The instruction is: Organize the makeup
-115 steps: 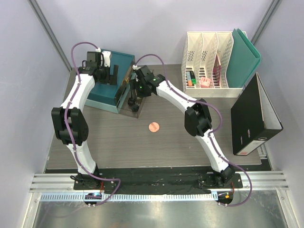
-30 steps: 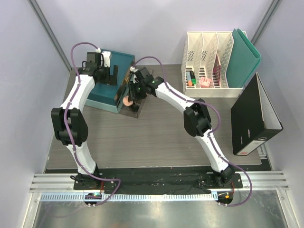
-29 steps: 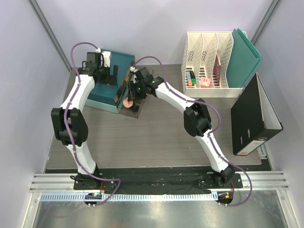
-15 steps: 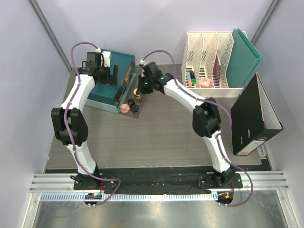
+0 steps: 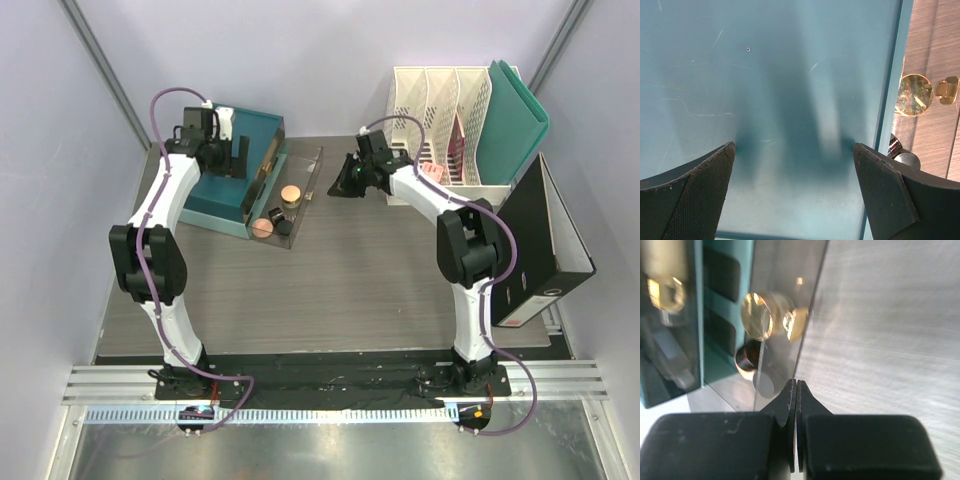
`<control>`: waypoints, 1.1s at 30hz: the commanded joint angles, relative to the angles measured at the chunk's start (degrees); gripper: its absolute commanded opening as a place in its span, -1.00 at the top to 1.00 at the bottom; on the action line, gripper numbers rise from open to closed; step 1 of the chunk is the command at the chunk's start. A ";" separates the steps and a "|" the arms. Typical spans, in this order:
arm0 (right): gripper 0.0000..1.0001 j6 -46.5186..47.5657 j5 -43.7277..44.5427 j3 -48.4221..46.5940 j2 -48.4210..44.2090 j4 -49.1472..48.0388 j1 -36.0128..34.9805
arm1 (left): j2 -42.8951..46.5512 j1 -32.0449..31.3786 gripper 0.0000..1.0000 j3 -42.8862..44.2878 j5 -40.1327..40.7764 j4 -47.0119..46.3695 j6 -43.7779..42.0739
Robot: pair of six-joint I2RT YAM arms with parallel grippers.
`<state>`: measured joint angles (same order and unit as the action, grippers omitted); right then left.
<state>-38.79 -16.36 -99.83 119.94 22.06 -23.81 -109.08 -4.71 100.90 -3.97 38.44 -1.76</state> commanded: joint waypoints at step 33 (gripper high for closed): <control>0.98 -9.38 -12.91 -20.30 19.98 -3.43 -5.19 | -6.59 1.02 -1.00 -3.43 0.45 16.06 1.23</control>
<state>-46.74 -27.68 -114.17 138.50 21.17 -27.57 -109.69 -4.47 101.97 -3.81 39.57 -1.54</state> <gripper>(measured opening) 0.018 0.996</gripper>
